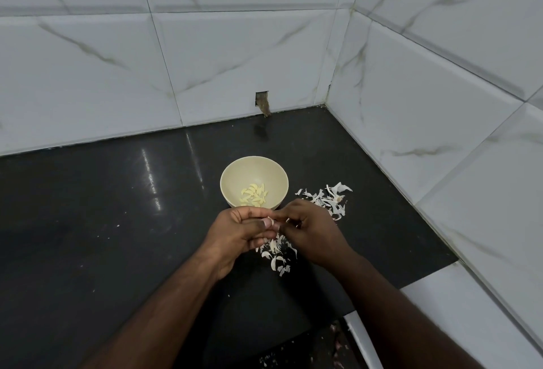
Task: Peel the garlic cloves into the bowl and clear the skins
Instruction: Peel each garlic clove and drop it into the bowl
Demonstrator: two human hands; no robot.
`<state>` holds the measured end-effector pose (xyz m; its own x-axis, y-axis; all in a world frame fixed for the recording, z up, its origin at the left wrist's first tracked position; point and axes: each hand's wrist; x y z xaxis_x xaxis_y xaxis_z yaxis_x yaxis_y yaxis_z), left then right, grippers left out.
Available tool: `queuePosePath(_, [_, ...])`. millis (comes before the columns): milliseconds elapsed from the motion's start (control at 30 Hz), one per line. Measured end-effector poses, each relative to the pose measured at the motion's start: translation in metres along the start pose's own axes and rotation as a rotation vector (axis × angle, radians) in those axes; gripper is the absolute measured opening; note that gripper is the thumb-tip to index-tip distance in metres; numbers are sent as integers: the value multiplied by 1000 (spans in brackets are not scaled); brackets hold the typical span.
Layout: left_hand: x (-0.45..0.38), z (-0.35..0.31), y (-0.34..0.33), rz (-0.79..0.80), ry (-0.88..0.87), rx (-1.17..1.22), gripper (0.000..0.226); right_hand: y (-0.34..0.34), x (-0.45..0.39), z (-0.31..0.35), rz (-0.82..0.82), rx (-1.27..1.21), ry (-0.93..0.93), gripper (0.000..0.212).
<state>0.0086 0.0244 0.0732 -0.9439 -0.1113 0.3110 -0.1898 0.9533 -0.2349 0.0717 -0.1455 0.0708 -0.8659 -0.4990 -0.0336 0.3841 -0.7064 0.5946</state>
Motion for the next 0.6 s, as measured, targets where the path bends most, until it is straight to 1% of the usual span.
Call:
queuePosePath(167, [0, -1, -1, -26, -16, -6, 18, 0, 0, 2, -10, 30, -25, 13])
queuePosePath(267, [0, 0, -2, -36, -23, -9, 16, 1, 2, 6, -14, 27, -45, 16])
queuePosePath(367, [1, 0, -2, -53, -39, -22, 15, 3, 4, 9, -10, -24, -69, 13])
queuePosePath(467, [1, 0, -1, -78, -53, -47, 13, 4, 6, 12, 21, -79, -69, 20])
queuePosePath(600, [0, 2, -1, -92, -64, -74, 10, 1, 6, 11, -25, -91, -76, 22])
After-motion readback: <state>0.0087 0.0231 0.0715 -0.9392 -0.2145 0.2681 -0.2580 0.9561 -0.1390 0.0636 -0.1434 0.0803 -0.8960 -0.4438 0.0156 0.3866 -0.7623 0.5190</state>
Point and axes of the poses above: each hand's wrist, its own x-axis away from the middle knuckle, its own y-axis out of the back of the hand, z = x × y, and after that the axes turned 5 degrees about -y, right-handed
